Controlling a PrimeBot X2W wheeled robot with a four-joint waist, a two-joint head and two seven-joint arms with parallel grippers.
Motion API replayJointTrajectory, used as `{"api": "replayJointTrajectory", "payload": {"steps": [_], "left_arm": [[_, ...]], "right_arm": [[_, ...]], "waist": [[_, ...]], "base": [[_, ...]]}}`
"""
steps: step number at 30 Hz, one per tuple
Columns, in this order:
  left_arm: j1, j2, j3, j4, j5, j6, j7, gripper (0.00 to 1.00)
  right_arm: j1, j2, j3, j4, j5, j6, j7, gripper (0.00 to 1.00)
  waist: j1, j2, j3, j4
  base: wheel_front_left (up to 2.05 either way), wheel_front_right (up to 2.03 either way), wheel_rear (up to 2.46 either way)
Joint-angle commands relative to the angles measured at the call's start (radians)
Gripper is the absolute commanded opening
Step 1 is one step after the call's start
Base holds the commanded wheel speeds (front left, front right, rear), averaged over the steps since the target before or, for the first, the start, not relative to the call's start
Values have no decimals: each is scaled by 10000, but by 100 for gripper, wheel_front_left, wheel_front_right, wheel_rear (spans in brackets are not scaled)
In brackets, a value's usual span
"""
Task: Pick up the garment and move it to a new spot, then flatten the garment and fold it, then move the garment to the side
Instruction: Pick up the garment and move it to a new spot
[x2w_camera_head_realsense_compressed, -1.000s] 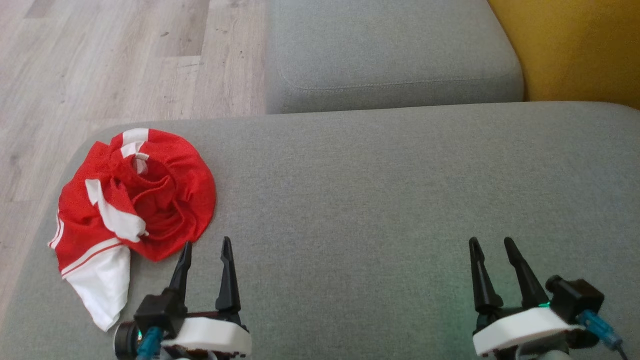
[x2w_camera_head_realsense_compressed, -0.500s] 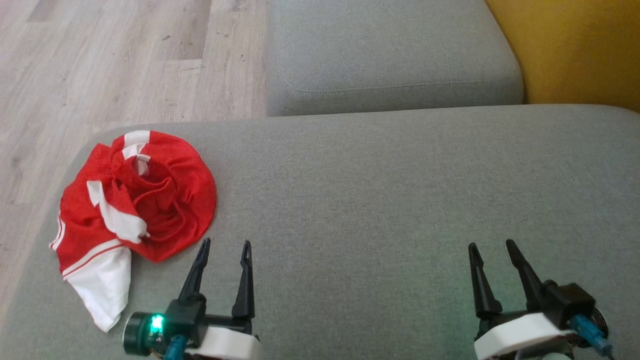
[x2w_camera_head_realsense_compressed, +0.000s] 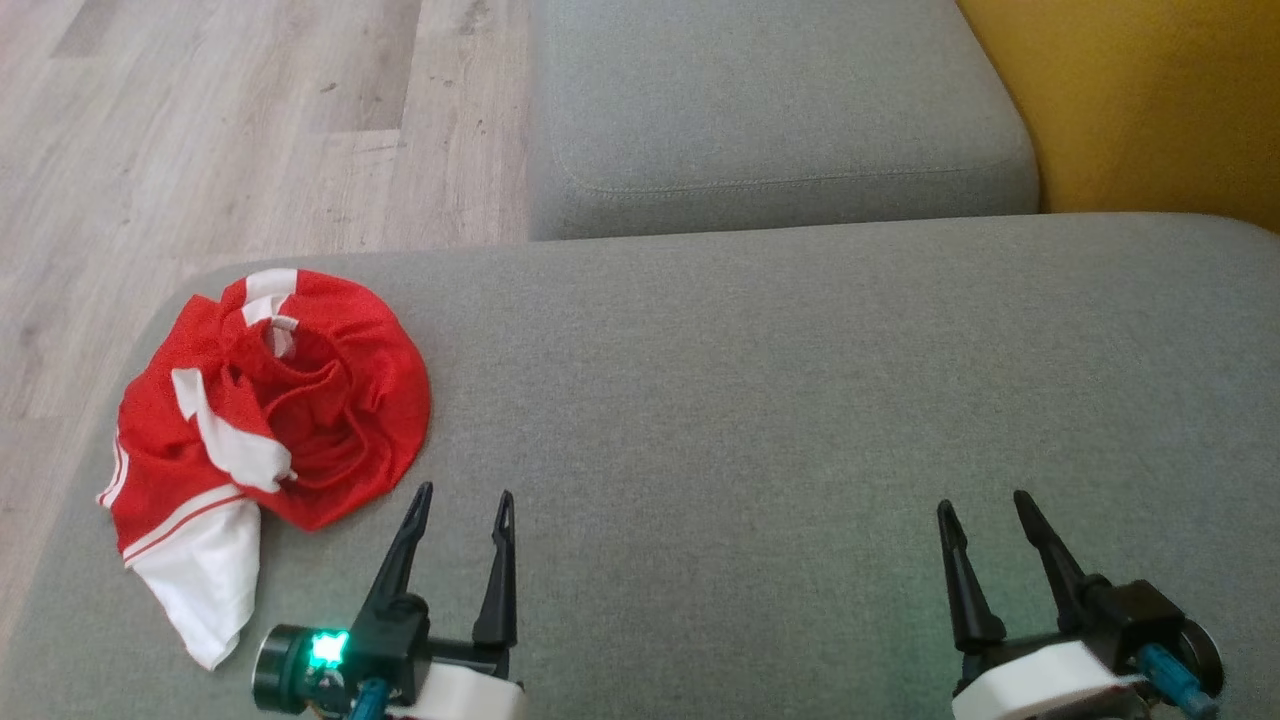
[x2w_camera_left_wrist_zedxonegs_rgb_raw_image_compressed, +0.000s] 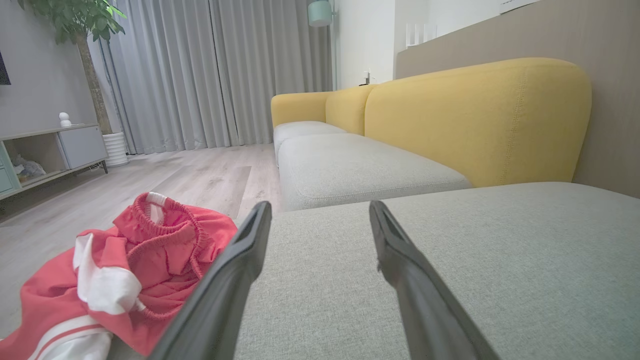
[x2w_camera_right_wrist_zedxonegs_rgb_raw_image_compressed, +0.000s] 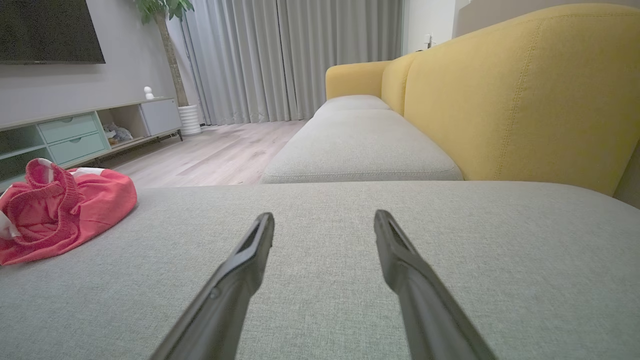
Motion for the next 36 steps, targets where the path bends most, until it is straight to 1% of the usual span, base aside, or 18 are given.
{"api": "replayJointTrajectory", "payload": {"steps": [1, 6, 11, 15, 19, 20, 21, 27, 31, 34, 36], "left_arm": [[-383, 23, 208, -235, -11, 18, -97, 100], [-413, 23, 146, -122, -66, -30, -97, 100], [-489, 23, 315, -86, -118, 75, -97, 100], [-506, 22, 521, -151, -27, 107, -97, 100], [-546, 22, 647, -266, 52, 131, -97, 100], [-575, 22, 685, -333, 70, 150, -97, 100], [-593, 22, 694, -363, 67, 151, -97, 100], [-676, 22, 854, -585, 89, 214, -97, 100], [-739, 22, 1011, -798, 139, 259, -97, 100], [-923, 28, 1117, -1066, 332, 223, -97, 100], [-1205, 95, 1147, -1322, 470, 114, -97, 100]], "right_arm": [[-324, -97, 211, -314, -24, -7, -136, 100], [-295, -97, 136, -306, -25, -7, -136, 100], [-208, -97, -15, -355, -84, -7, -136, 100], [-221, -97, -118, -356, -74, -7, -136, 100], [-261, -97, -181, -395, -48, -7, -136, 100], [-320, -97, -206, -409, -56, -7, -136, 100], [-351, -97, -242, -416, -57, -7, -136, 100], [-609, -97, -491, -395, -121, -7, -136, 100], [-738, -97, -667, -358, -200, -7, -136, 100], [-795, -97, -701, -342, -354, -7, -136, 100], [-843, -97, -721, -376, -508, -7, -136, 100]], "waist": [[0, 0, -1, 0], [0, 0, -11, 94], [0, 0, 60, 611], [0, 0, 171, 1254], [0, 0, 315, 2076], [0, 0, 405, 2491], [0, 0, 461, 2721], [0, 0, 860, 3761], [0, 0, 1139, 4137], [0, 0, 1375, 4235], [0, 0, 1592, 4232]], "base": [[0, 0, 0], [0, 0, 0], [0, 0, 0], [0, 0, 0], [0, 0, 0], [0, 0, 0], [0, 0, 0], [0, 0, 0], [0, 0, 0], [0, 0, 0], [0, 0, 0]]}}
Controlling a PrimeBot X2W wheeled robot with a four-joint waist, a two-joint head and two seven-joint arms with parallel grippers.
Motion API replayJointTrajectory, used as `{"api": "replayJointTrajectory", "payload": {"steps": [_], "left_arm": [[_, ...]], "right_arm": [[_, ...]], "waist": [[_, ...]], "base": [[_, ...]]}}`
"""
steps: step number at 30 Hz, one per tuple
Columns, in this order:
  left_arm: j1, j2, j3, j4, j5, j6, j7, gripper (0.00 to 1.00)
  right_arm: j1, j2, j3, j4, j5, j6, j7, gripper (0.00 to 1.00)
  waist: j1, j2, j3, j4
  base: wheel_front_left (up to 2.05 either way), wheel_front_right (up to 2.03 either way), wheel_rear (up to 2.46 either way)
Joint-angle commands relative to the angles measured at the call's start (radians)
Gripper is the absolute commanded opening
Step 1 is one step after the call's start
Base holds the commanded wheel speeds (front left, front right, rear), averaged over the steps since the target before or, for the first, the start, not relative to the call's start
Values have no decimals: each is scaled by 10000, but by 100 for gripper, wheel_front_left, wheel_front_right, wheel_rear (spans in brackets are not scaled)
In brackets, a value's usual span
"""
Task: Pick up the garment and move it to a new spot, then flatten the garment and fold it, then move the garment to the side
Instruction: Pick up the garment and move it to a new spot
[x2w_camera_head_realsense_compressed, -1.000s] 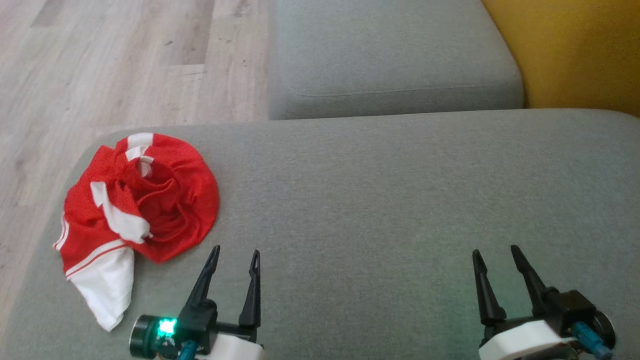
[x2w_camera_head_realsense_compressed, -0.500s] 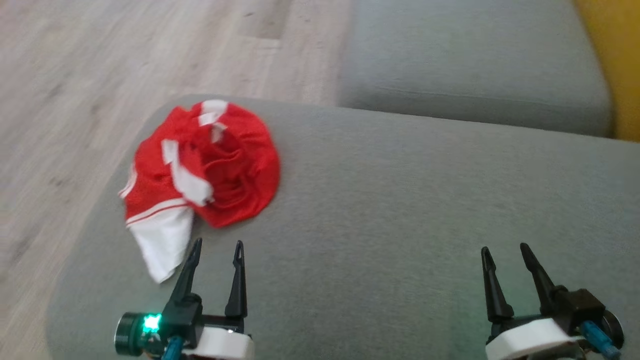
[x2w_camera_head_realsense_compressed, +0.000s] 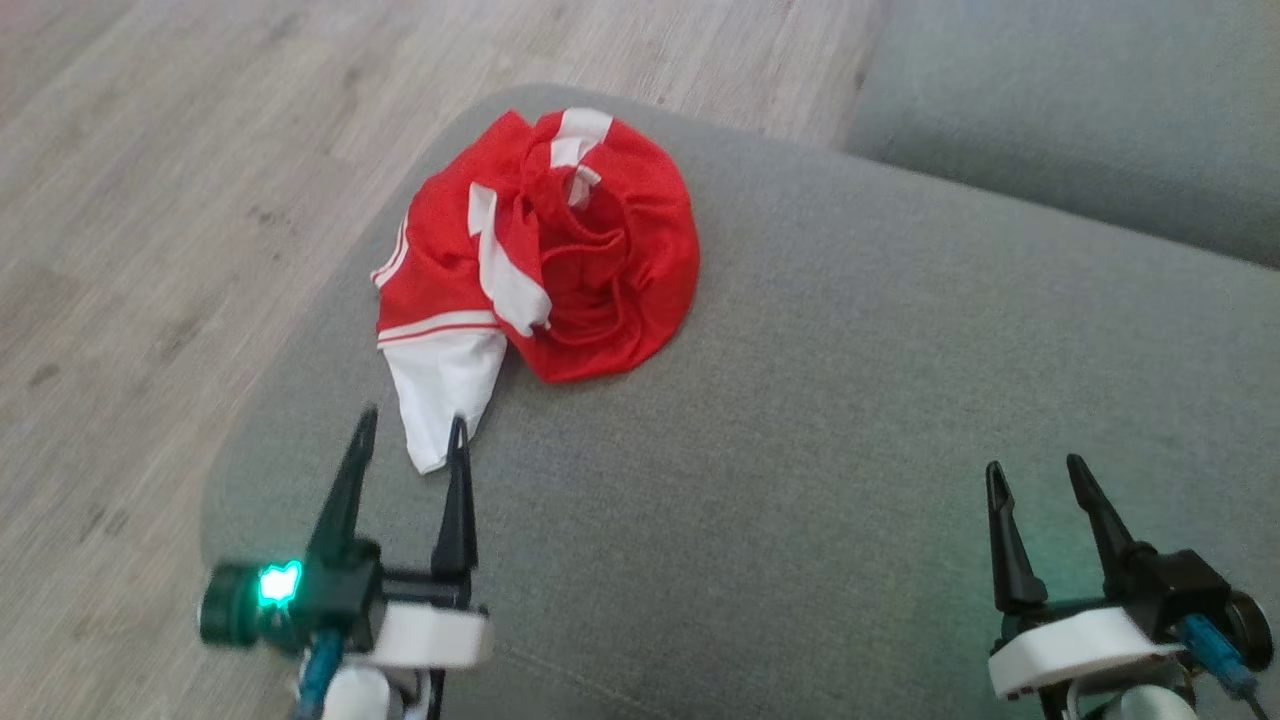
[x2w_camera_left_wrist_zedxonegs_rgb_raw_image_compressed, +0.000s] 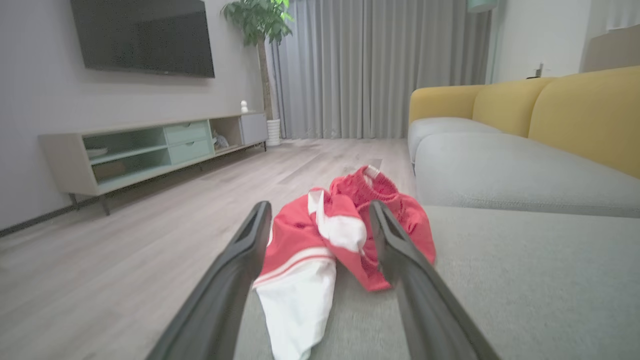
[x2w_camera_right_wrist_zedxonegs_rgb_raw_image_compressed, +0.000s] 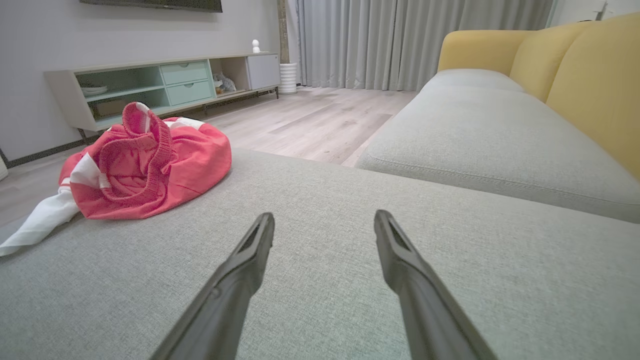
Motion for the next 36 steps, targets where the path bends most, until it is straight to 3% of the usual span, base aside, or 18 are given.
{"api": "replayJointTrajectory", "payload": {"steps": [1, 5, 9, 12, 13, 18, 23, 28, 29, 30, 36], "left_arm": [[-965, 126, 394, -584, 176, -123, -95, 100], [-2478, 491, 554, -895, 289, -502, -95, 100], [-4505, 901, 628, -281, 371, -1004, -95, 100], [-5924, 1113, 367, 949, 443, -1538, -95, 100], [-5924, 1113, 367, 949, 443, -1538, -95, 100], [-7978, 1047, 21, 3892, 82, -2060, 386, 100], [-9168, 865, 43, 6235, -234, -2102, 793, 100], [-9536, 733, 121, 8007, -297, -1605, 887, 100], [-9569, 695, 129, 8272, -332, -1567, 858, 45], [-9611, 674, 126, 8481, -348, -1530, 751, 0], [-9960, 691, -54, 8828, -226, -1364, 30, 0]], "right_arm": [[-451, -100, 165, -346, -194, -7, -136, 100], [-722, -179, 100, -503, -715, -7, -136, 100], [-1093, -652, 142, -567, -897, -7, -136, 100], [-1331, -1009, 188, -599, -928, -7, -136, 100], [-1331, -1009, 188, -599, -928, -7, -136, 100], [-1698, -1556, 296, -719, -944, -7, -136, 100], [-1930, -2033, 401, -885, -950, -7, -136, 100], [-2026, -2327, 322, -1012, -902, -7, -136, 100], [-2030, -2348, 314, -1037, -910, -7, -136, 100], [-2036, -2358, 323, -1046, -922, -7, -136, 100], [-2113, -2208, 550, -934, -913, -7, -136, 100]], "waist": [[-1, 0, 381, 63], [-1, 0, 1247, -157], [-1, 0, 2014, -500], [-1, 0, 2501, -761], [-1, 0, 2501, -761], [-1, 0, 3294, -1124], [-1, 0, 3997, -1322], [-1, 0, 4436, -1372], [-1, 0, 4486, -1360], [-1, 0, 4513, -1348], [-1, 0, 4110, -1324]], "base": [[0, 0, 0], [0, 0, 0], [0, 0, 0], [0, 0, 0], [0, 0, 0], [0, 0, 0], [0, 0, 0], [0, 0, 0], [0, 0, 0], [0, 0, 0], [0, 0, 0]]}}
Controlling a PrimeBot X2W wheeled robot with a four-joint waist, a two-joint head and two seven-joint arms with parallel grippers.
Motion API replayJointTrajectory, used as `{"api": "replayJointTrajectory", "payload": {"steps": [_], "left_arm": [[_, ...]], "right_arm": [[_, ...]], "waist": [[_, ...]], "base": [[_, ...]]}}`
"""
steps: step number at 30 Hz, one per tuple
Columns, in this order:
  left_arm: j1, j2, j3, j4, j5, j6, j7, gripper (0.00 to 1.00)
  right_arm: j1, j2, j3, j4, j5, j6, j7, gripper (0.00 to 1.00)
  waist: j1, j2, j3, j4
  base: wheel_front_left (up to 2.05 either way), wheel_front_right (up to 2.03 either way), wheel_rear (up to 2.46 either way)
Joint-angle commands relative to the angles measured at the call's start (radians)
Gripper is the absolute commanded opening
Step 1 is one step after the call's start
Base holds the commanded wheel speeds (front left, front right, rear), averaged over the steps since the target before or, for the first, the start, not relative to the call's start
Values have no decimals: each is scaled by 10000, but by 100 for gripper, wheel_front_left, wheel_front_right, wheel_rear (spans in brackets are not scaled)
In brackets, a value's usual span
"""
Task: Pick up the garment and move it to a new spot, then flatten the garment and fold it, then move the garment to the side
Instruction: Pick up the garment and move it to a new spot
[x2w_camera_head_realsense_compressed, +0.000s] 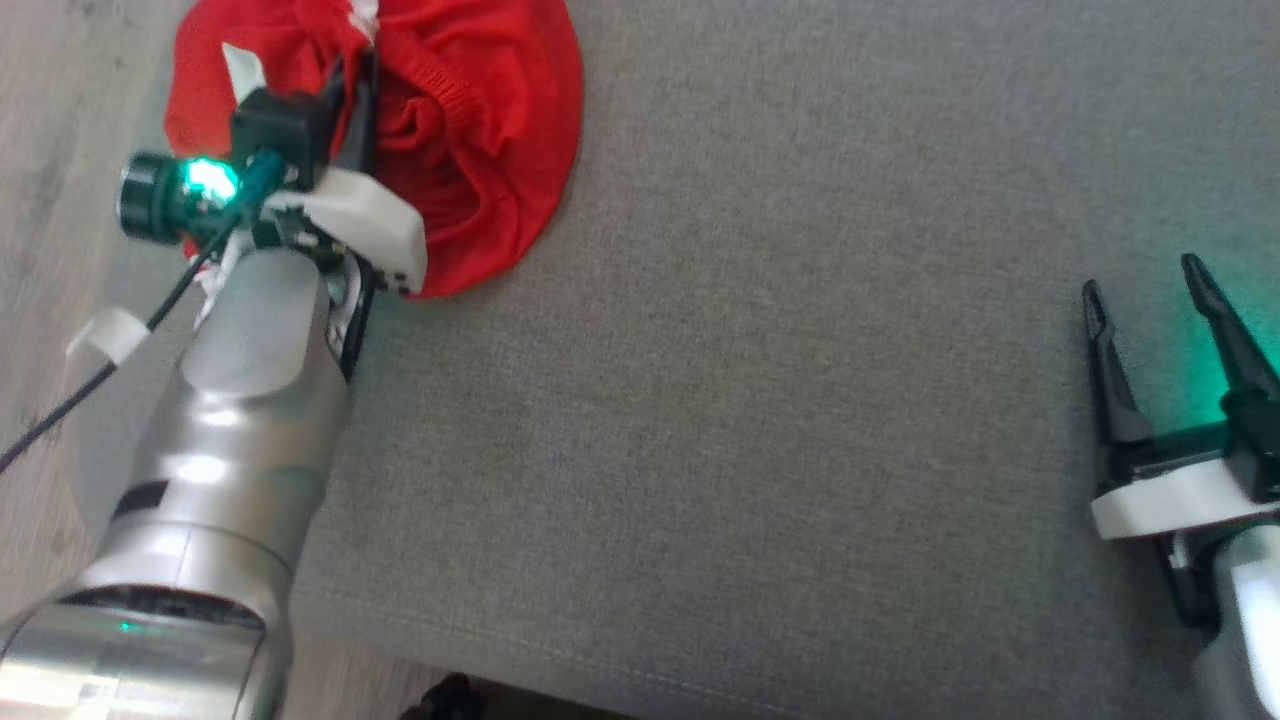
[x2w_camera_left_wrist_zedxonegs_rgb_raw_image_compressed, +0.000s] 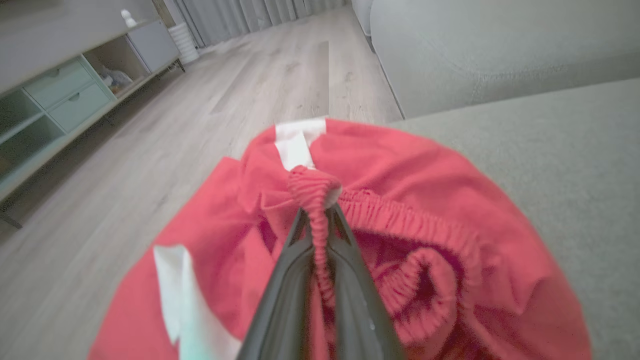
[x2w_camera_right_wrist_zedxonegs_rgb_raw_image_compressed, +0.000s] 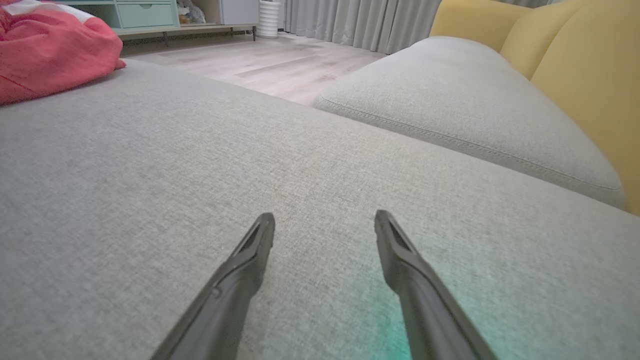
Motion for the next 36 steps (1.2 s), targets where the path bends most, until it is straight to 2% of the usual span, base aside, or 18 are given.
{"api": "replayJointTrajectory", "payload": {"steps": [1, 7, 12, 18, 20, 22, 29, 32, 36], "left_arm": [[-585, 489, 79, -397, 83, 133, -193, 0], [-1112, 789, -302, -1903, 429, -25, -262, 0], [-1639, 1005, -890, -2961, 706, -459, -265, 0], [-2521, 785, -1907, -3257, 582, -782, -266, 0], [-2842, 648, -2236, -3260, 425, -802, -266, 0], [-2997, 566, -2468, -3275, 288, -806, -266, 0], [-3483, 307, -3965, -3166, -1135, -812, -266, 0], [-2900, 403, -4860, -3031, -1724, -813, -267, 0], [-1202, 657, -6339, -2984, -2435, -813, -267, 0]], "right_arm": [[-42, 107, 354, -16, -46, -7, -17, 100], [7, 812, 575, 212, 65, -7, -17, 100], [215, 1491, 640, 298, 162, -7, -17, 100], [543, 1921, 708, 252, 205, -7, -17, 100], [673, 2004, 778, 261, 230, -7, -17, 100], [734, 2036, 795, 267, 255, -7, -17, 100], [912, 2129, 893, 226, 457, -7, -17, 100], [878, 2133, 1005, 141, 712, -7, -17, 100], [801, 2134, 1127, 51, 907, -7, -17, 100]], "waist": [[0, 1, -392, -56], [0, 1, -1779, -727], [0, 1, -2980, -1992], [0, 1, -3770, -3807], [0, 1, -3920, -4378], [0, 1, -3961, -4641], [0, 1, -3855, -5994], [0, 1, -3651, -6315], [0, 1, -3274, -6502]], "base": [[0, 0, 0], [0, 0, 0], [0, 0, 0], [0, 0, 0], [0, 0, 0], [0, 0, 0], [0, 0, 0], [0, 0, 0], [0, 0, 0]]}}
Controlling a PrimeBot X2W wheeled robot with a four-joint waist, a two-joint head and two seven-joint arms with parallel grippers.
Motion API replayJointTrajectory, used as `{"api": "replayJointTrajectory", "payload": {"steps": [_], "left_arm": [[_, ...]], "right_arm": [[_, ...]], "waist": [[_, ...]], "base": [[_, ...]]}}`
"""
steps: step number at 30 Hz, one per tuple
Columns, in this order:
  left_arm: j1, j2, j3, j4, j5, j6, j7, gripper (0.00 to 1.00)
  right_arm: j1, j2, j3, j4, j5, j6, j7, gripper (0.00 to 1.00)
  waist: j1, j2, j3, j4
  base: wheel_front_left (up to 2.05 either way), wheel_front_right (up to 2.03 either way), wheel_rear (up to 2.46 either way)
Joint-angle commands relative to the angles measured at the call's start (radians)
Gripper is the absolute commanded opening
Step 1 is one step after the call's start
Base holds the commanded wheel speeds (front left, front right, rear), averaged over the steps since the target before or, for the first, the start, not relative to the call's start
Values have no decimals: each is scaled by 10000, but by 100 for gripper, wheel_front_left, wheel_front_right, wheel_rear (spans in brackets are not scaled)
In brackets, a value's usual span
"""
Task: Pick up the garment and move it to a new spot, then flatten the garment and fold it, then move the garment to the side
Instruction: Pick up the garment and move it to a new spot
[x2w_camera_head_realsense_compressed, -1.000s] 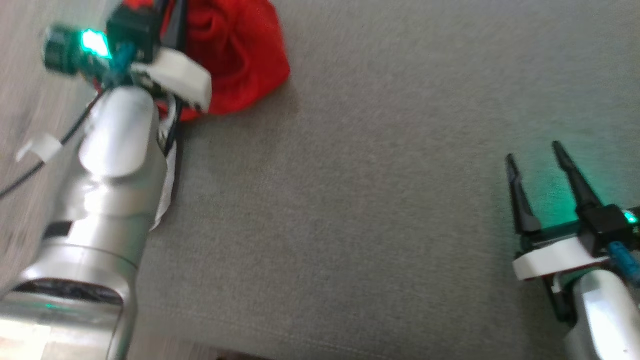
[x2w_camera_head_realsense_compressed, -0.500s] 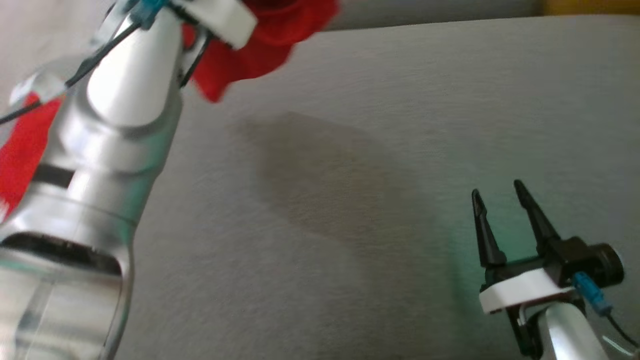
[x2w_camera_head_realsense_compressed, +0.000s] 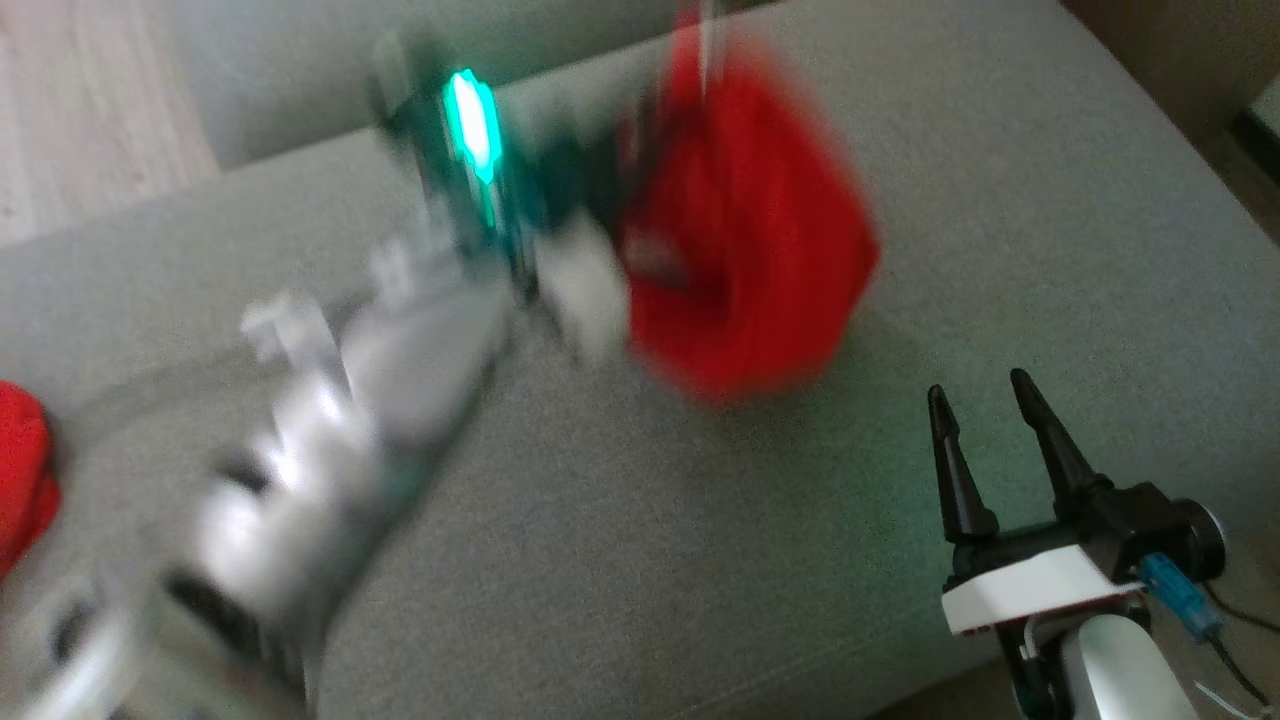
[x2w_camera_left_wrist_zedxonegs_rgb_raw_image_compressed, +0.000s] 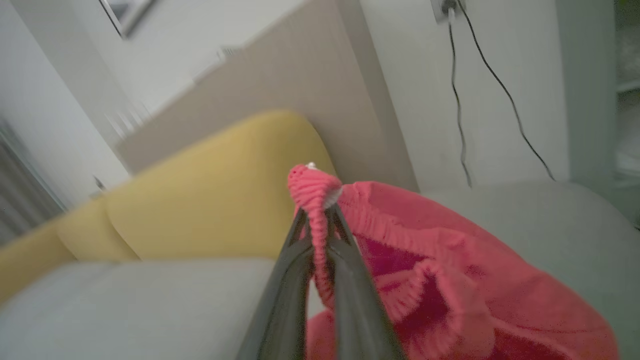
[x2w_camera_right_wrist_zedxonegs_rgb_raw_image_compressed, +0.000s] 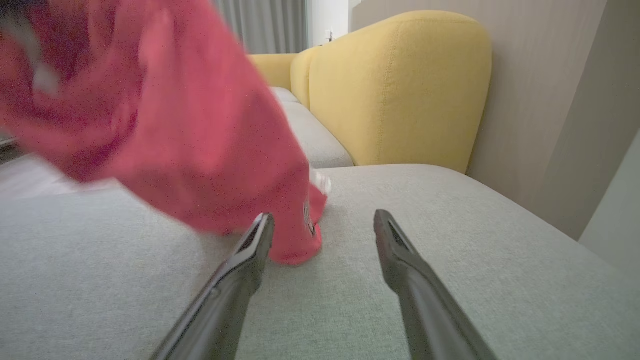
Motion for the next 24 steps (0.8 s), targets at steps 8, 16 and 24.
{"api": "replayJointTrajectory", "payload": {"steps": [8, 16, 24], "left_arm": [[3499, 634, -135, -784, -685, 467, -37, 100], [6926, 398, 2219, -3171, -299, 1889, -37, 100], [9764, -169, 4887, -5882, 680, 3121, -37, 100]], "right_arm": [[-302, -10, 193, -243, 57, -7, -23, 100], [377, -9, -207, -246, 83, -7, -23, 100], [1370, -9, -668, -320, 313, -7, -23, 100]], "waist": [[1, 0, 488, 418], [1, 0, -703, 1682], [1, 0, -1511, 3137]], "base": [[0, 0, 0], [0, 0, 0], [0, 0, 0]]}}
